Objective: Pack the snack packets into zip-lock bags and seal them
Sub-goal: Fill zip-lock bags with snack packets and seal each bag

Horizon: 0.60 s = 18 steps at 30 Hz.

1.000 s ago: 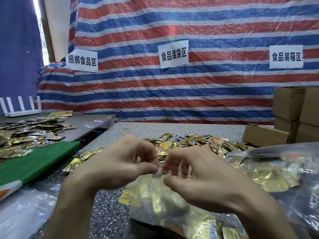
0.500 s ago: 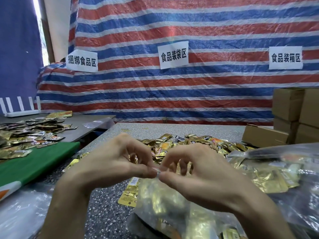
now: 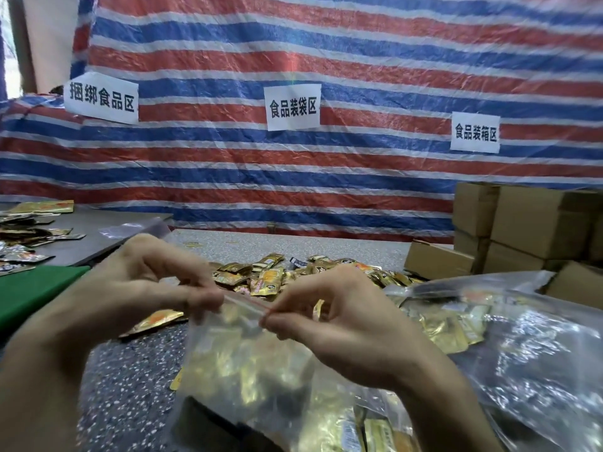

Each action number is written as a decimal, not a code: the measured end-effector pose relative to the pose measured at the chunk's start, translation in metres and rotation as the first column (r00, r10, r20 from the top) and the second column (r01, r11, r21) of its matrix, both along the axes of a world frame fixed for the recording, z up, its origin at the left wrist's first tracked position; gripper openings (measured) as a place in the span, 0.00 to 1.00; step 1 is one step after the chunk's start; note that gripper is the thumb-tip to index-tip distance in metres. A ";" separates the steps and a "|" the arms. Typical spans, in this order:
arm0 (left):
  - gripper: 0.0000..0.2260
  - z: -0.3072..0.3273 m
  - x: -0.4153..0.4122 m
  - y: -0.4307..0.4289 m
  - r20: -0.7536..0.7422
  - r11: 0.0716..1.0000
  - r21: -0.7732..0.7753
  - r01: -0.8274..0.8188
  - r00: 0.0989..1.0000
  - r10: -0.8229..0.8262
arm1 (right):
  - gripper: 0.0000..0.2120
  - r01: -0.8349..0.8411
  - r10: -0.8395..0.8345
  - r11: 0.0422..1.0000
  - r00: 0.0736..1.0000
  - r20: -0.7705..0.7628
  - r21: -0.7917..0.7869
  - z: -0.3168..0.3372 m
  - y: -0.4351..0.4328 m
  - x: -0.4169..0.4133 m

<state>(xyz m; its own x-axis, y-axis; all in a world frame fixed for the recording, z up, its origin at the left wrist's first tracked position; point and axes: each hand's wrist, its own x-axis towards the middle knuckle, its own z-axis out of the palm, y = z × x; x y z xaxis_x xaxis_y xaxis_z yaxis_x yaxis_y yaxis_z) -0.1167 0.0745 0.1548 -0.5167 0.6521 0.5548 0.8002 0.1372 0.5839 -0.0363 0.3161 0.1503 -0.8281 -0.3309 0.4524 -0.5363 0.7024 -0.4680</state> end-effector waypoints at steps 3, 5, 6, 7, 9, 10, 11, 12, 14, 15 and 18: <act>0.07 -0.004 -0.008 -0.008 0.046 1.000 0.022 0.005 0.999 -0.006 | 0.04 0.029 -0.029 1.000 0.999 0.017 0.002 -0.004 -0.003 0.002; 0.06 -0.009 -0.016 -0.016 0.094 0.998 0.057 -0.038 0.995 0.033 | 0.05 0.063 -0.064 0.998 0.997 0.051 0.023 -0.005 -0.001 0.004; 0.05 -0.012 -0.021 -0.022 0.109 0.994 0.077 -0.073 0.992 0.064 | 0.06 0.083 -0.085 0.996 0.994 0.075 0.033 -0.006 0.003 0.006; 0.04 -0.014 -0.025 -0.027 0.127 0.990 0.091 -0.109 0.987 0.097 | 0.06 0.103 -0.107 0.994 0.989 0.098 0.043 -0.006 0.006 0.009; 0.05 -0.018 -0.029 -0.036 0.170 0.978 0.117 -0.173 0.974 0.152 | 0.08 0.138 -0.146 0.988 0.981 0.126 0.071 -0.007 0.012 0.016; 0.08 -0.019 -0.029 -0.038 0.179 0.969 0.132 -0.208 0.967 0.183 | 0.10 0.155 -0.164 0.985 0.977 0.133 0.079 -0.008 0.014 0.020; 0.11 -0.019 -0.028 -0.040 0.181 0.957 0.156 -0.245 0.959 0.216 | 0.13 0.172 -0.182 0.982 0.974 0.137 0.081 -0.008 0.014 0.023; 0.14 -0.018 -0.028 -0.040 0.182 0.944 0.185 -0.272 0.954 0.239 | 0.15 0.192 -0.203 0.977 0.970 0.132 0.088 -0.009 0.015 0.024; 0.13 -0.015 -0.026 -0.033 0.161 0.929 0.198 -0.312 0.946 0.283 | 0.18 0.244 -0.259 0.958 0.961 0.093 0.151 -0.010 0.014 0.024; 0.10 -0.013 -0.023 -0.028 0.144 0.928 0.181 -0.326 0.942 0.303 | 0.18 0.266 -0.283 0.945 0.957 0.069 0.190 -0.011 0.012 0.023; 0.08 -0.010 -0.019 -0.008 0.105 0.918 0.137 -0.372 0.927 0.360 | 0.16 0.276 -0.287 0.941 0.957 0.033 0.194 -0.009 0.008 0.016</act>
